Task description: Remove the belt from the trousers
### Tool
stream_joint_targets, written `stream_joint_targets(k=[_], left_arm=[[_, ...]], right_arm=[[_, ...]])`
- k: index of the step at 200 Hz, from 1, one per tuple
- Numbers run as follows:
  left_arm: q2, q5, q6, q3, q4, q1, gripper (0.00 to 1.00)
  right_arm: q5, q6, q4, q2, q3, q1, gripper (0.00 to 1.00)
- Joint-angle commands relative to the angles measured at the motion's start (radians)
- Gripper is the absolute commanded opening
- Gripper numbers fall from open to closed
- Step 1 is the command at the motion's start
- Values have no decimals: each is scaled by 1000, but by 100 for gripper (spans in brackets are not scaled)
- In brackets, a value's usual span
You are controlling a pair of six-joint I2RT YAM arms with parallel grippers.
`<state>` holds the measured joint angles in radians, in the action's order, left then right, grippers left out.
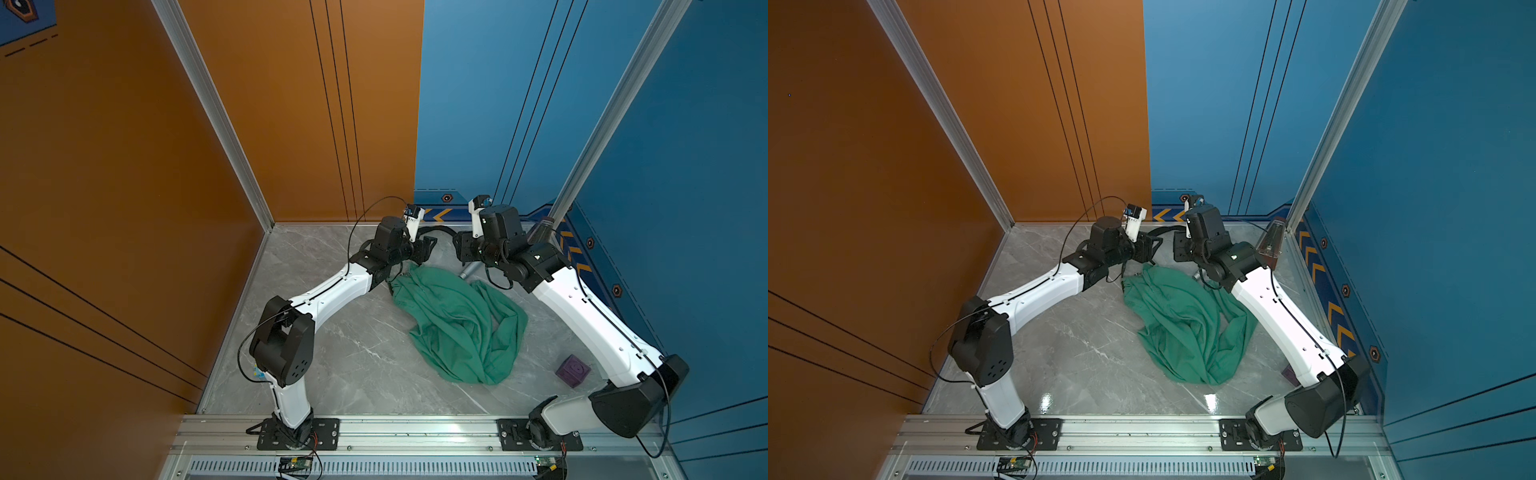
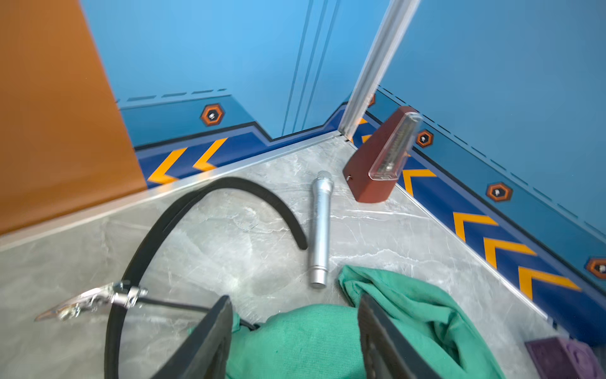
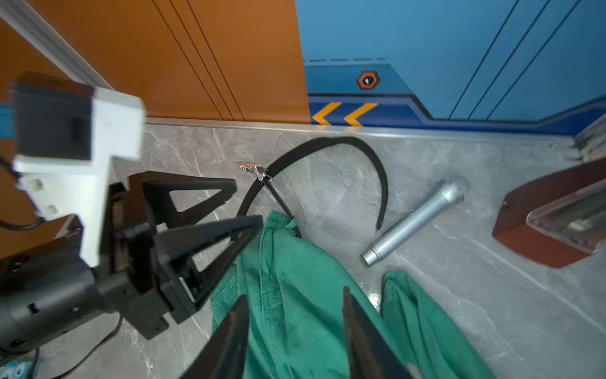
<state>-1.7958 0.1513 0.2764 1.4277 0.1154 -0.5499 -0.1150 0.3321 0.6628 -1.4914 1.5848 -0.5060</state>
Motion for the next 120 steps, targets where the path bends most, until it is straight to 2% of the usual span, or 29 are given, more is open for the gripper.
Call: stream_joint_targets(k=[1, 26, 69, 89, 120], left_arm=[[10, -53, 176, -79, 27, 52, 57], [19, -68, 212, -158, 27, 61, 55], [15, -44, 227, -247, 29, 87, 55], [8, -31, 213, -257, 29, 111, 56], [8, -6, 204, -262, 29, 156, 56]], right_arm=[[71, 20, -16, -158, 12, 17, 61], [95, -44, 19, -418, 198, 4, 63], [117, -83, 176, -873, 686, 8, 64], [141, -74, 209, -992, 811, 8, 64], [139, -71, 208, -1072, 848, 7, 64]])
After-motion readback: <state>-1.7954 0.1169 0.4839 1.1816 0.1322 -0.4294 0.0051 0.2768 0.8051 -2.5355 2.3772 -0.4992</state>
